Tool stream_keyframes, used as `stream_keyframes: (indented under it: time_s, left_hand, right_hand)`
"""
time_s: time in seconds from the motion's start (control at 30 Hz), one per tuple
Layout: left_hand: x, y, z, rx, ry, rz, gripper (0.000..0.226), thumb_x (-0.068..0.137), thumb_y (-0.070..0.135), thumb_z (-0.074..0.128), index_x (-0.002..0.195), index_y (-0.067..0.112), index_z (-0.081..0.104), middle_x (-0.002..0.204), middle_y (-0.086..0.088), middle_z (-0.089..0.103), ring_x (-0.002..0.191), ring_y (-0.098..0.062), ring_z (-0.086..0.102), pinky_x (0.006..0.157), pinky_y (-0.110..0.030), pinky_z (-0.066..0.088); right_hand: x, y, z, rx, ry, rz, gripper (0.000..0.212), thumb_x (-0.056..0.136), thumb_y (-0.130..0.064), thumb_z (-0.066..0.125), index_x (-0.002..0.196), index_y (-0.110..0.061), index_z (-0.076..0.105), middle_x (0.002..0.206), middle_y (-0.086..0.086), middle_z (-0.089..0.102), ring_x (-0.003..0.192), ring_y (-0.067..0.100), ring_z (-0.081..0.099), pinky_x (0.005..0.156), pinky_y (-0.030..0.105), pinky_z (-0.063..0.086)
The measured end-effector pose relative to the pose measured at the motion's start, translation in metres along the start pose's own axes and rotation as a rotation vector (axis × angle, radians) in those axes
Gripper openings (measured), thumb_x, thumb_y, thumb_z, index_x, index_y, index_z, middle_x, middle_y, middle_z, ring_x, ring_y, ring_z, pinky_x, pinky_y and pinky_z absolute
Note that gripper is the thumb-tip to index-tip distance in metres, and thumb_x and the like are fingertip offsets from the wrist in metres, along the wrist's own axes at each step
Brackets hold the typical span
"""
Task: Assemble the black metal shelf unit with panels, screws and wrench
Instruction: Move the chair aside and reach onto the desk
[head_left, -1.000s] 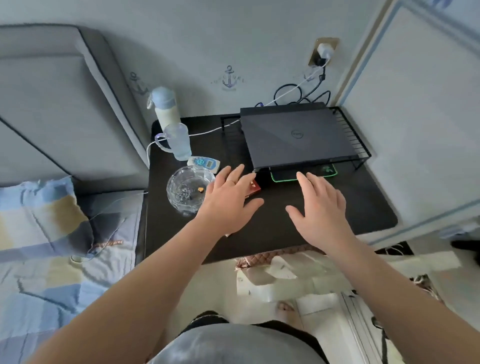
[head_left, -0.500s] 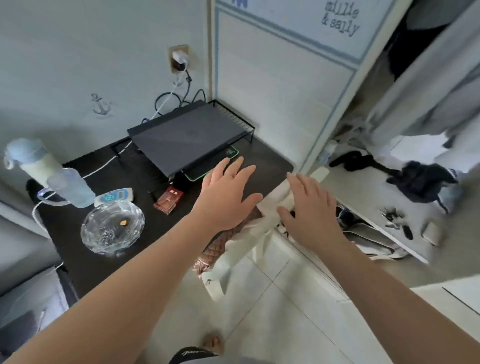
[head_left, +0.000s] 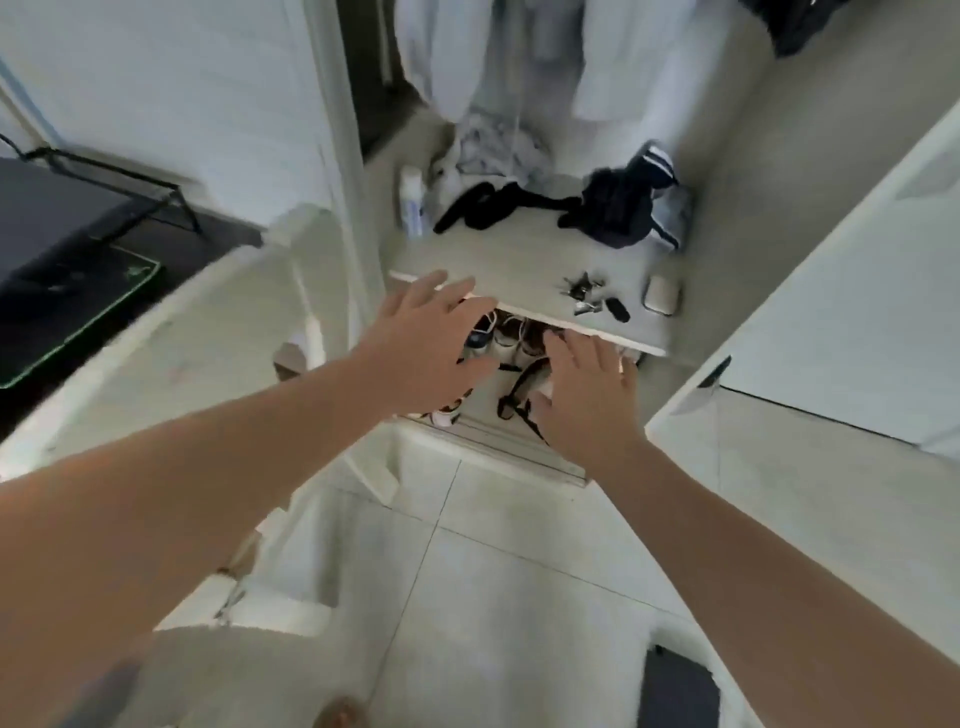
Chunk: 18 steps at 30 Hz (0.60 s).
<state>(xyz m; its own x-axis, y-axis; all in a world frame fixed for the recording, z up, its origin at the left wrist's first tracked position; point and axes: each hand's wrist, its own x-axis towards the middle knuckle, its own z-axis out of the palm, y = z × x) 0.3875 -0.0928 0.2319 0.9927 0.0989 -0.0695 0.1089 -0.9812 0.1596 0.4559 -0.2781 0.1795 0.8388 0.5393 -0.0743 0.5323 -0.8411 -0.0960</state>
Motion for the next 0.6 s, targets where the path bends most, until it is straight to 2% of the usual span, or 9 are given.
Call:
stream_keyframes:
  time_s: [0.1,0.23,0.33,0.4,0.5,0.6]
  left_hand:
    - [0.064,0.010,0.099,0.031,-0.046,0.059,0.067,0.096,0.059,0.042,0.155,0.031,0.025,0.166,0.003,0.014,0.153,-0.024,0.004,0.122,-0.055,0.013]
    - [0.123,0.013,0.225,0.150,0.006,0.191,0.066,0.097,0.058,0.044,0.154,0.030,0.026,0.164,0.003,0.018,0.152,-0.026,0.009,0.120,-0.055,0.016]
    - [0.147,0.021,0.297,0.235,-0.038,0.227,0.069,0.096,0.058,0.046,0.155,0.029,0.024,0.165,0.002,0.014,0.151,-0.024,0.006,0.121,-0.052,0.016]
    - [0.154,0.032,0.326,0.279,-0.056,0.255,0.071,0.096,0.060,0.044,0.156,0.029,0.021,0.166,0.002,0.011,0.152,-0.023,0.002,0.120,-0.051,0.013]
    - [0.136,0.064,0.348,0.262,0.004,0.297,0.073,0.096,0.061,0.044,0.156,0.030,0.018,0.166,0.003,0.009,0.152,-0.023,0.000,0.120,-0.050,0.011]
    - [0.077,0.108,0.357,0.160,0.051,0.321,0.071,0.096,0.060,0.044,0.155,0.029,0.021,0.166,0.002,0.011,0.152,-0.023,0.002,0.120,-0.050,0.014]
  right_hand:
    - [0.032,0.055,0.098,-0.006,0.016,0.072,0.064,0.097,-0.036,0.053,0.154,-0.023,0.026,0.161,0.002,0.026,0.149,0.030,0.019,0.120,0.055,0.020]
    - [0.050,0.117,0.209,-0.091,0.053,0.133,0.069,0.100,-0.042,0.051,0.157,-0.025,0.017,0.165,0.002,0.018,0.152,0.031,0.012,0.121,0.053,0.015]
    - [0.049,0.149,0.273,-0.094,0.082,0.171,0.063,0.101,-0.036,0.046,0.156,-0.025,0.018,0.161,0.002,0.023,0.149,0.030,0.016,0.120,0.054,0.015]
    - [0.039,0.166,0.300,-0.080,0.094,0.210,0.058,0.102,-0.033,0.043,0.154,-0.025,0.020,0.158,0.002,0.027,0.148,0.030,0.018,0.120,0.056,0.014]
    - [-0.002,0.186,0.317,-0.085,0.091,0.292,0.055,0.102,-0.032,0.044,0.153,-0.023,0.024,0.161,0.003,0.023,0.151,0.032,0.013,0.120,0.056,0.013]
    - [-0.076,0.196,0.312,-0.116,0.091,0.381,0.065,0.102,-0.038,0.046,0.157,-0.023,0.016,0.165,0.003,0.017,0.153,0.032,0.010,0.120,0.055,0.013]
